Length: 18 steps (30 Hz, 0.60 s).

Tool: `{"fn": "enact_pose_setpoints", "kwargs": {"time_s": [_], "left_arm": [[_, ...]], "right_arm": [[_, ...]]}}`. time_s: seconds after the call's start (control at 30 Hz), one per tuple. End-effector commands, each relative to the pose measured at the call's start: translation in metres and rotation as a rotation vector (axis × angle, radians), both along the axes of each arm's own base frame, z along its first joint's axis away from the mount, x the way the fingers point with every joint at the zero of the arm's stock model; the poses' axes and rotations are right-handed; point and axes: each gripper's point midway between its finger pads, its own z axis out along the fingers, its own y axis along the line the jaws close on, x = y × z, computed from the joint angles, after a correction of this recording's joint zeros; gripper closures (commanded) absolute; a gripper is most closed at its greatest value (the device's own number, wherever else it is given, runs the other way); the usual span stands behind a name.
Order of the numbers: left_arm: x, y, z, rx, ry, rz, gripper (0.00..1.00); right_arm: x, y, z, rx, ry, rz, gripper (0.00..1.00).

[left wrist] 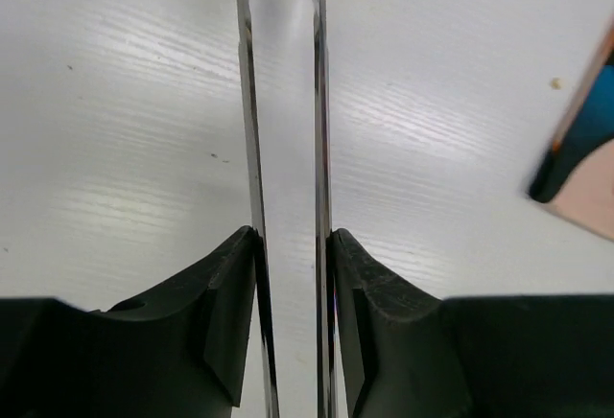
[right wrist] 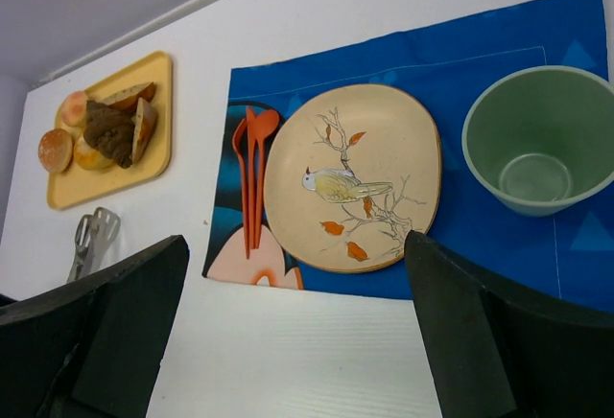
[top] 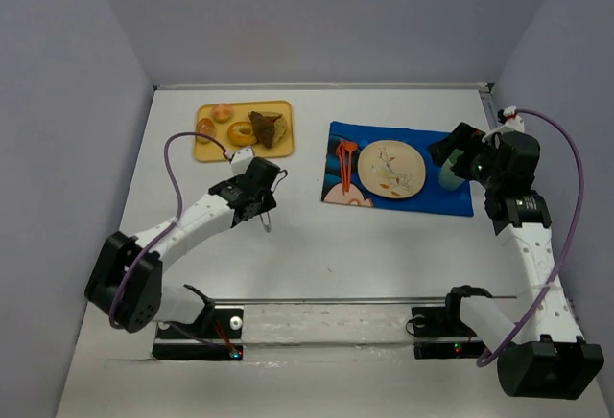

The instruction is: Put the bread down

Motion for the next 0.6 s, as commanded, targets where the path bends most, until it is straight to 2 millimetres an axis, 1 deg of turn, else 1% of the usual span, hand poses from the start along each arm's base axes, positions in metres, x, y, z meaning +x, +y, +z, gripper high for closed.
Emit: {"fn": "enact_pose_setpoints", "kwargs": {"time_s": [0.0, 0.13, 0.17, 0.23, 0.27, 0.3, 0.33, 0.37, 0.4, 0.43, 0.47, 0.5, 0.53, 0.57], "left_arm": [[0.009, -0.001, 0.08, -0.063, -0.211, -0.047, 0.55], [0.014, 0.004, 0.132, -0.095, -0.357, -0.047, 0.51], [0.018, 0.006, 0.144, -0.09, -0.393, -0.039, 0.51], [0.022, 0.009, 0.154, -0.082, -0.425, -0.026, 0.5], [0.026, 0.009, 0.164, -0.073, -0.441, -0.029, 0.5], [0.028, 0.009, 0.167, -0.064, -0.443, -0.033, 0.5], [0.033, 0.009, 0.164, -0.045, -0.431, -0.034, 0.5], [0.037, 0.007, 0.171, -0.042, -0.44, -0.036, 0.5], [0.04, 0.006, 0.171, -0.028, -0.438, -0.052, 0.5], [0.046, 0.004, 0.166, -0.013, -0.422, -0.062, 0.49], [0.049, 0.002, 0.167, -0.009, -0.421, -0.074, 0.49], [0.057, -0.003, 0.168, 0.002, -0.418, -0.1, 0.47], [0.066, -0.002, 0.175, -0.002, -0.436, -0.094, 0.45], [0.073, -0.004, 0.169, 0.002, -0.417, -0.104, 0.44]], "right_arm": [[-0.002, -0.003, 0.012, -0.025, -0.059, -0.005, 0.0], [-0.002, -0.003, 0.013, -0.024, -0.062, -0.002, 0.0], [-0.002, -0.003, 0.013, -0.026, -0.062, -0.003, 0.0], [-0.003, -0.003, 0.014, -0.025, -0.065, 0.0, 0.0], [-0.003, -0.003, 0.014, -0.025, -0.065, 0.0, 0.0], [-0.003, -0.003, 0.014, -0.024, -0.065, -0.001, 0.0], [-0.003, -0.002, 0.014, -0.023, -0.065, 0.001, 0.0], [-0.003, -0.002, 0.013, -0.023, -0.065, 0.002, 0.0], [-0.003, -0.002, 0.013, -0.023, -0.062, 0.001, 0.0], [-0.002, -0.002, 0.012, -0.022, -0.059, 0.002, 0.0], [-0.002, -0.002, 0.012, -0.022, -0.061, 0.004, 0.0], [-0.001, -0.002, 0.011, -0.02, -0.056, 0.003, 0.0], [-0.001, -0.001, 0.011, -0.021, -0.056, 0.007, 0.0], [0.0, -0.001, 0.01, -0.019, -0.053, 0.006, 0.0]]}}
